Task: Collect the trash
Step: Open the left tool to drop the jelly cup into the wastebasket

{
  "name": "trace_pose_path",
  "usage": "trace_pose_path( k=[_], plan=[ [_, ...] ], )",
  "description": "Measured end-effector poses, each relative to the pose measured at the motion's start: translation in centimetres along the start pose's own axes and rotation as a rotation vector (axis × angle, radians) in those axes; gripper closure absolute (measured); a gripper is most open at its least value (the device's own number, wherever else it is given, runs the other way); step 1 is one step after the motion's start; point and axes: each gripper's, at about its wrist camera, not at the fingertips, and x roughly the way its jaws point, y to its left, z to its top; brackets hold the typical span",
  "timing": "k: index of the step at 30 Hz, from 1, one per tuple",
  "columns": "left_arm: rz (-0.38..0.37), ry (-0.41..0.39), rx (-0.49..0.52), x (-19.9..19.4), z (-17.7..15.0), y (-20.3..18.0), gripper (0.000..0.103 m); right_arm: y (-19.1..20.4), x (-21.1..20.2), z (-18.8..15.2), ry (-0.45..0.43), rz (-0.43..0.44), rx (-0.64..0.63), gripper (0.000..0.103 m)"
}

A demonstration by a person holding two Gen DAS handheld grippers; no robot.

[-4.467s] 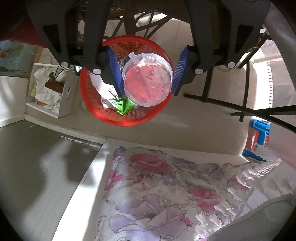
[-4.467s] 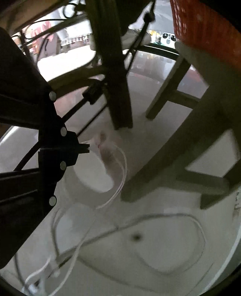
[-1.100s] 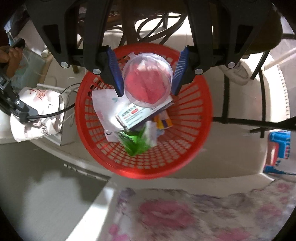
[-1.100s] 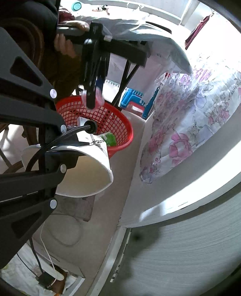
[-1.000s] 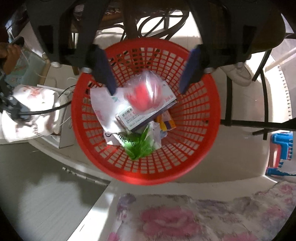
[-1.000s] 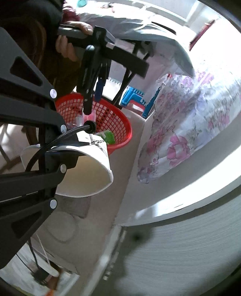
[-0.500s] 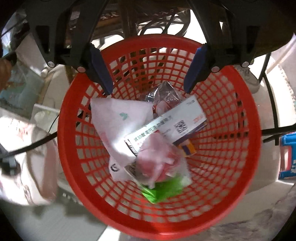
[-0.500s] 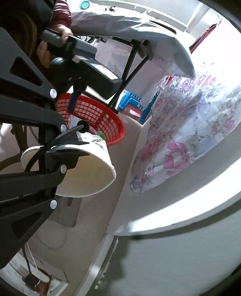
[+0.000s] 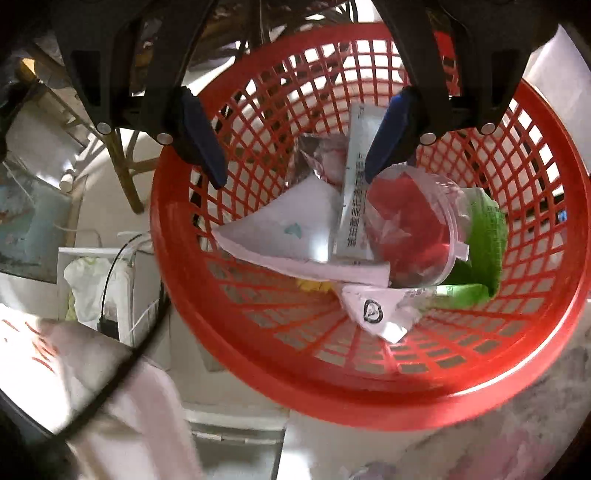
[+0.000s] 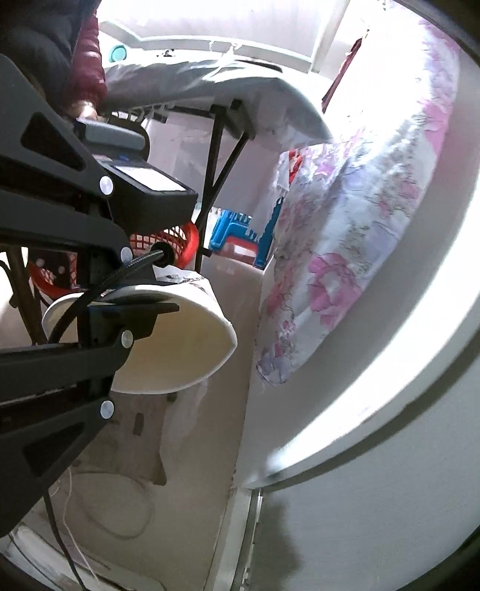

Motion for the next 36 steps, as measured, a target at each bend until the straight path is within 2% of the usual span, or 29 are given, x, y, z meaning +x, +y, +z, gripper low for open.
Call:
trace_pose_path(
  k=[4,8,12,16,22,26,31,36],
  plan=[
    [-0.137,-0.012,-0.128,-0.2,0.6,2.6,0.029,0.3,-1.5,0.1,0.017,0.018,-0.04,0.096],
    [-0.21,0.005,-0.239,-0.2,0.9,5.0,0.029,1.2,-2.7,-0.8,0.118,0.052,-0.105,0.097],
    [-0.197,0.07,-0.23,0.8,0.7,4.4,0.029,1.4,-3.2,-1.8,0.124,0.036,-0.129,0.097],
    [-0.169,0.111,-0.195,2.0,0.1,3.4,0.028,1.3,-0.8,-1.6,0.107,0.06,-0.121,0.097],
    [-0.222,0.1,-0.25,2.3,-0.3,4.5,0.028,0.3,1.0,-0.8,0.064,0.099,-0.032,0.096],
    [-0.204,0.101,-0.233,2.0,-0.1,5.5,0.028,0.4,1.7,-0.5,0.072,0.105,-0.046,0.096],
    [-0.207,0.091,-0.239,2.8,0.4,3.3,0.028,-0.5,1.3,0.3,-0.016,0.118,0.023,0.096],
    [-0.199,0.078,-0.229,2.2,0.9,3.2,0.029,-0.9,2.7,0.2,-0.045,0.126,0.043,0.096]
  ],
)
